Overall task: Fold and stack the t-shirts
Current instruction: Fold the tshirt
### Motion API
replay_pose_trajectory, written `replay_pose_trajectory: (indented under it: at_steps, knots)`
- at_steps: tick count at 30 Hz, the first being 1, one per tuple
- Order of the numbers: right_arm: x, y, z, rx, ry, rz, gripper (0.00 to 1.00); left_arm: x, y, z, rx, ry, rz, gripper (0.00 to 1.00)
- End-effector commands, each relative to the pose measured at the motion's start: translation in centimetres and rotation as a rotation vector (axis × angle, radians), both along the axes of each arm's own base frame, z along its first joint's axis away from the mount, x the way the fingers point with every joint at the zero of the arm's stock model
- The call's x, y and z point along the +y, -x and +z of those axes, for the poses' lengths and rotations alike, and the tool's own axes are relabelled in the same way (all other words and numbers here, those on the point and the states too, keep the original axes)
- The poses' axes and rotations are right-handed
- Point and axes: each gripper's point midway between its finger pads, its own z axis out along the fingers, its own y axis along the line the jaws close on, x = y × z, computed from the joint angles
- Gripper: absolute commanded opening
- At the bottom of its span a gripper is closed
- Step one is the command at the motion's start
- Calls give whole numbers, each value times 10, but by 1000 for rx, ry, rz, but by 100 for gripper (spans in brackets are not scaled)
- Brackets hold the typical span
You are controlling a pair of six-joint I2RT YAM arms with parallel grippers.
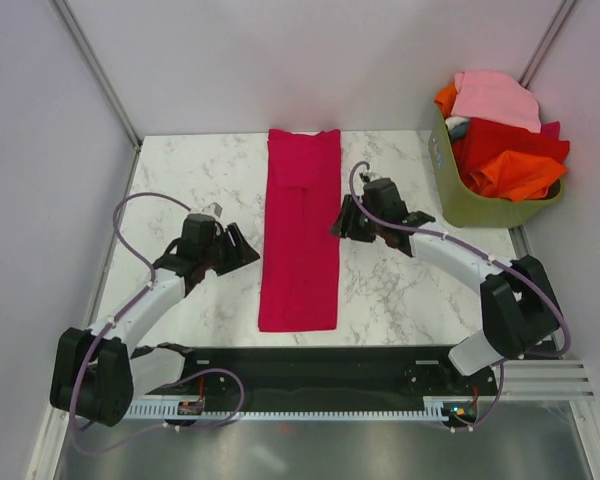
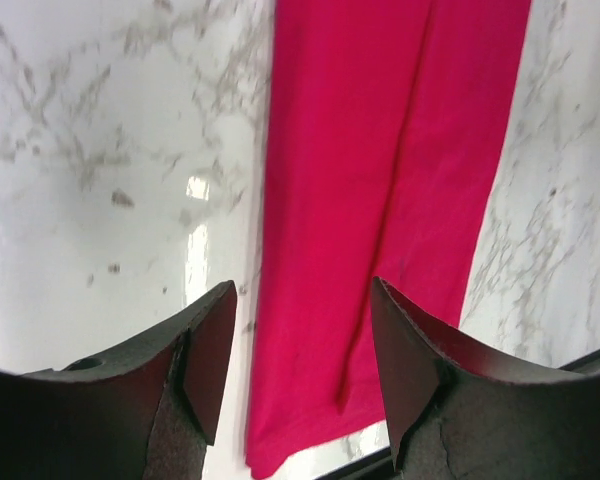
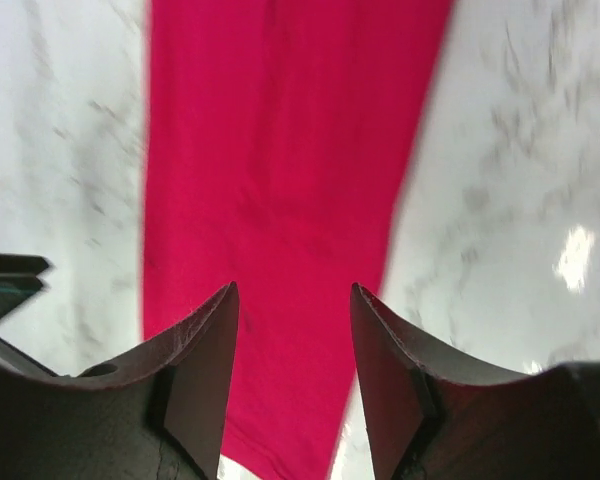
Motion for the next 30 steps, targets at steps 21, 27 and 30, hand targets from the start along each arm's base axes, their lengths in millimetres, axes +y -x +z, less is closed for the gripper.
replay_pose_trajectory:
  at_steps: [21,27,30]
  knots:
    - [27,178,-91,199,225,166,50,-22,109,-71,246,16,-145,55]
    - [26,193,-100,214,272,165,48,-30,122,-74,267,44,-173,54]
    - [22,198,-104,222,280,170,43,-33,125,-76,271,51,-184,50]
